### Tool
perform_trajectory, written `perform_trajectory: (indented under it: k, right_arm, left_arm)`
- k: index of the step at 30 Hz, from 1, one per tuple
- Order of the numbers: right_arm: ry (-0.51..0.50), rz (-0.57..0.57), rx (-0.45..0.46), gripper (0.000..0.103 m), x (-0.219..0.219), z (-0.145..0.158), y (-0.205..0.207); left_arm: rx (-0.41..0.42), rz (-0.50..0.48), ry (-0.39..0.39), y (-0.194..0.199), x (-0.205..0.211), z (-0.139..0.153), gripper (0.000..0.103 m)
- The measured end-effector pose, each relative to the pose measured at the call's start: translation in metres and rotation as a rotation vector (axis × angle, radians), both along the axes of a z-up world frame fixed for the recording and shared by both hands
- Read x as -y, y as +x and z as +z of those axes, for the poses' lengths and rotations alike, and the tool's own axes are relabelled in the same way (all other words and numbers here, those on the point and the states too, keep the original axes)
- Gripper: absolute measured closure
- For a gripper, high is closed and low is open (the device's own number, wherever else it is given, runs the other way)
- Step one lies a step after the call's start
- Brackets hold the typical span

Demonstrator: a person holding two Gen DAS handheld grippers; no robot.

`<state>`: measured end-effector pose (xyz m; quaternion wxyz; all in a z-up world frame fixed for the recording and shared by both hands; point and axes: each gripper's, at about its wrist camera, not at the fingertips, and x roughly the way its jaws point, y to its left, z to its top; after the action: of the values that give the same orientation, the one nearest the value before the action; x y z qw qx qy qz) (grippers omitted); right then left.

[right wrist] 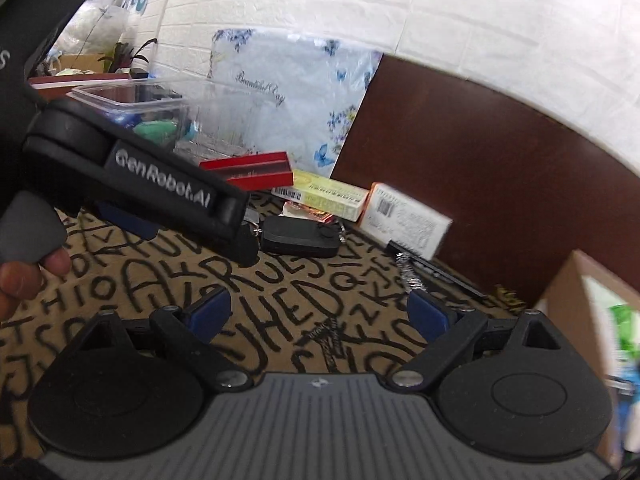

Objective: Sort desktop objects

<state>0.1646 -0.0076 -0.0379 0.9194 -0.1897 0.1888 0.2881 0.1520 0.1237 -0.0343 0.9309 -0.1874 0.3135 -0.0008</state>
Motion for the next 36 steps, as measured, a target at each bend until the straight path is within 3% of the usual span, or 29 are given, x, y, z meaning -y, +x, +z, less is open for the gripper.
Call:
perform_trajectory:
  k: [8,13,18,21,23,26,29,36]
  right_arm:
    - [0.028,0.006,-0.044,0.010,-0.029,-0.021,0.059]
    - [0.036,0.042,-0.116,0.010,-0.046,-0.035,0.091]
    - [0.051,0.052,-0.217,0.010,-0.052,-0.044,0.111]
    - [0.032,0.066,-0.223,0.010,-0.054,-0.046,0.113]
    - [0.025,0.085,-0.220,0.010,-0.055,-0.046,0.109]
    - [0.017,0.090,-0.220,0.011,-0.052,-0.046,0.102]
    - [0.018,0.105,-0.220,0.022,-0.046,-0.044,0.092]
    - [0.002,0.131,-0.238,0.040,-0.021,-0.041,0.055]
  left_arm:
    - [-0.006,-0.069,0.063,0.074,-0.012,-0.011,0.008]
    - [-0.027,-0.125,0.085,0.111,-0.017,-0.019,0.010]
    - [-0.066,-0.196,0.134,0.133,-0.006,-0.033,0.024]
    - [-0.054,-0.210,0.167,0.129,-0.001,-0.036,0.028]
    - [-0.069,-0.241,0.177,0.126,0.002,-0.036,0.038]
    - [-0.071,-0.277,0.226,0.115,0.011,-0.036,0.045]
    - [-0.073,-0.312,0.219,0.102,0.019,-0.037,0.052]
    - [-0.095,-0.342,0.168,0.063,0.042,-0.038,0.052]
